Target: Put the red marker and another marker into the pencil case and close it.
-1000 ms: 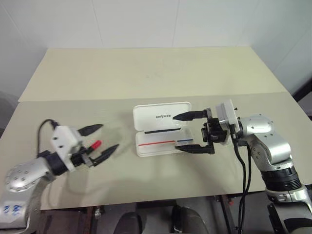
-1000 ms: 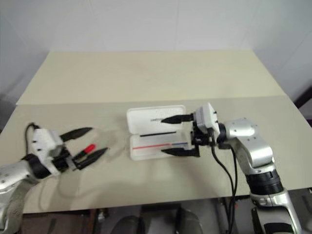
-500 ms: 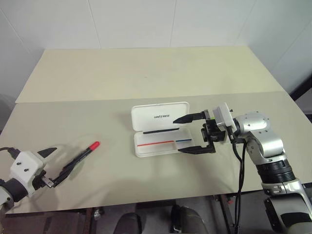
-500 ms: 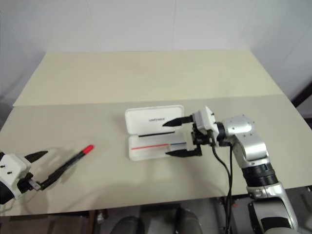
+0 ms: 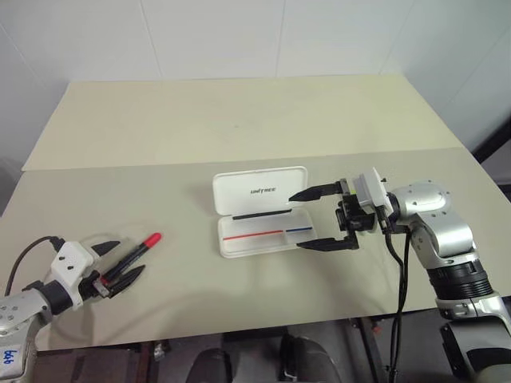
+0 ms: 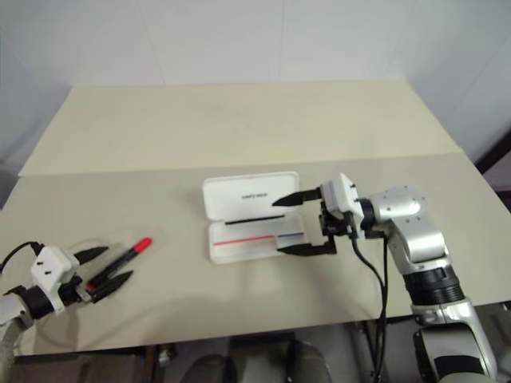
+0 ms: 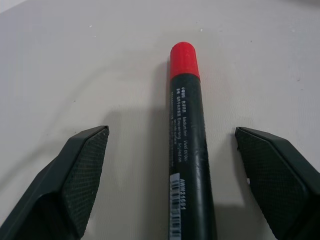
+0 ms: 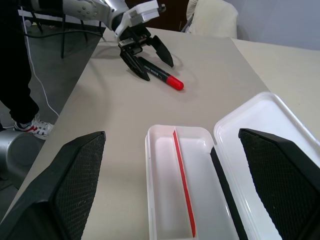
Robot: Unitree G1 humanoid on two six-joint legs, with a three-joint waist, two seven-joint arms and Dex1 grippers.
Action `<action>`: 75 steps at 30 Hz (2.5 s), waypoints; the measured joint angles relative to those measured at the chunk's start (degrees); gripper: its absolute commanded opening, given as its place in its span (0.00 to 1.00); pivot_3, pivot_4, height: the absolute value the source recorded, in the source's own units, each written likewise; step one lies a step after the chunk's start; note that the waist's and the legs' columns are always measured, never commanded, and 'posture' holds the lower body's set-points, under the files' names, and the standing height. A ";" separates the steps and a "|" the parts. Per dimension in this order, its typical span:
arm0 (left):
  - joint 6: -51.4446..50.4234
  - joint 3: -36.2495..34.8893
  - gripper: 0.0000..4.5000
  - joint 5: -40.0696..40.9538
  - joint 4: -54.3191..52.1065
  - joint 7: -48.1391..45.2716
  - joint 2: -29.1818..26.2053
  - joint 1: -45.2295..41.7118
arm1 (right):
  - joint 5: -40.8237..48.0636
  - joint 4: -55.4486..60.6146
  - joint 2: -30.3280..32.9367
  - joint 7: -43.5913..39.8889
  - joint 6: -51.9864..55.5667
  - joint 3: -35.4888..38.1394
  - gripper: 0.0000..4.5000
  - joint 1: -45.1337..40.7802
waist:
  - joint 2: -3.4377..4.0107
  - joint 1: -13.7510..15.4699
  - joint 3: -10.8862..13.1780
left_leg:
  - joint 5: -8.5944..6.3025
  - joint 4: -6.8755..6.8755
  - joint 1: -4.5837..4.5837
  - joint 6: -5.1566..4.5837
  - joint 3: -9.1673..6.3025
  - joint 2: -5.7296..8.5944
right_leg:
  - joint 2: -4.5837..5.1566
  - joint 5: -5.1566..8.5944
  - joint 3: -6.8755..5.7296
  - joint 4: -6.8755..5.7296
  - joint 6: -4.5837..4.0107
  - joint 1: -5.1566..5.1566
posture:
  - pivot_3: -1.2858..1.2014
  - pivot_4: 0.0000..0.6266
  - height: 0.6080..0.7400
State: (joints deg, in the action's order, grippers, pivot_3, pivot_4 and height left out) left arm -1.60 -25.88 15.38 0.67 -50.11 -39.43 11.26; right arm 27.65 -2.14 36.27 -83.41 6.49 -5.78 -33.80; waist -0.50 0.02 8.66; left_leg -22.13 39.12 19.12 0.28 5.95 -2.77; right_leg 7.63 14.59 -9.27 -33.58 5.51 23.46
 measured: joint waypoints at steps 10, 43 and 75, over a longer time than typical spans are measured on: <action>-0.03 3.16 0.18 0.06 -0.11 0.02 0.02 -0.23 | 0.28 2.27 1.33 0.79 0.37 1.65 1.00 0.72 | 0.13 0.12 -0.11 | 0.15 0.01 -0.11 0.04 -0.11 -0.03 | 0.04 -0.01 0.04 -0.05 -0.03 -0.08 | 0.52 0.24 1.00; -22.80 26.79 0.14 12.43 -16.17 -2.53 1.16 -32.22 | -0.99 5.41 5.82 7.25 -0.28 8.62 1.00 9.71 | 0.13 1.08 -0.11 | -0.02 0.04 0.06 0.07 0.04 0.02 | -0.16 -0.06 -0.03 0.15 -0.05 -0.01 | 0.52 0.24 1.00; -6.75 39.44 0.82 -4.61 8.35 -6.58 18.01 -44.56 | 0.84 17.98 8.99 20.36 4.36 17.25 1.00 24.04 | -0.07 1.43 -0.04 | 0.00 0.12 0.05 0.03 0.16 0.02 | -0.15 -0.10 -0.04 0.27 0.03 -0.07 | 0.52 0.24 1.00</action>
State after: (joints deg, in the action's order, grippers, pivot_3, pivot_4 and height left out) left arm -8.35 13.57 10.77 9.01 -56.69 -21.42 -33.31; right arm 28.49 15.84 45.26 -63.05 10.85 11.47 -9.76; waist -0.57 1.45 8.62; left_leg -22.12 39.24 19.18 0.31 6.10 -2.75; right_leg 7.47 14.49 -9.30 -33.31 5.55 23.39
